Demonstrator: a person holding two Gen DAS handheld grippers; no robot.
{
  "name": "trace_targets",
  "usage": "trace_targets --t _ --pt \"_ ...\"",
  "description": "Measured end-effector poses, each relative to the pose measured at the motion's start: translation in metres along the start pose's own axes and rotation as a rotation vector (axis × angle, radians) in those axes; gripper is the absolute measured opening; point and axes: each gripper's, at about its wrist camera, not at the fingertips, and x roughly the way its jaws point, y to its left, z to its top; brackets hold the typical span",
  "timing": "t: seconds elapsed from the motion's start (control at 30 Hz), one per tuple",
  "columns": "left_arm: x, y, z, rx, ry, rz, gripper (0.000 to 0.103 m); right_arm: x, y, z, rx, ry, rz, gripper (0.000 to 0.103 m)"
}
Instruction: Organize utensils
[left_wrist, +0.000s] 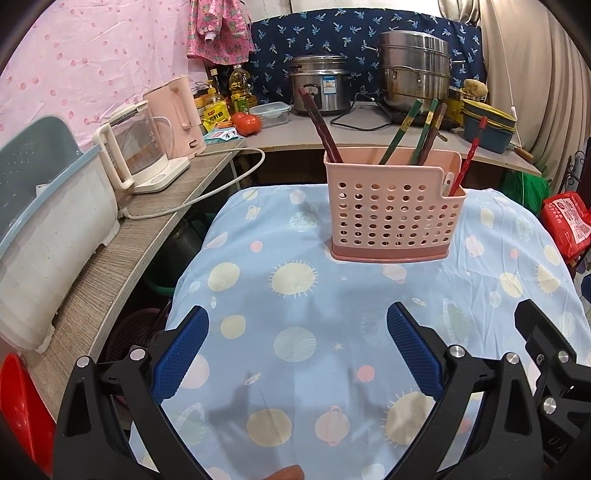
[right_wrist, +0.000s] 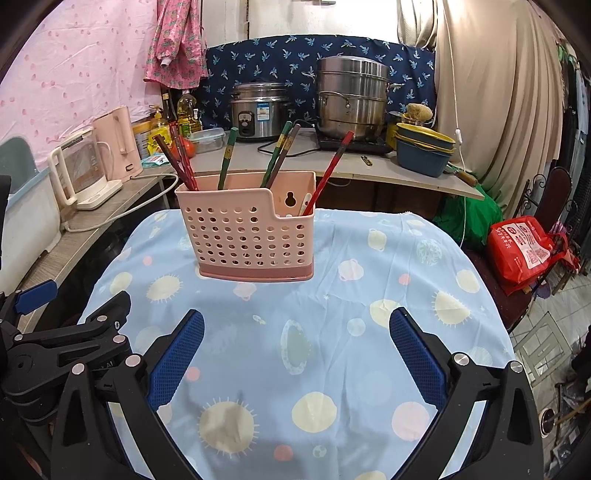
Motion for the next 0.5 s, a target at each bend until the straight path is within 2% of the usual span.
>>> trace_targets --t 0.5 --pt "0.0015 0.0002 0.0004 0.008 0.003 0.004 0.093 -0.0001 0.0 -0.0006 -0.001 0.002 -0.002 0.097"
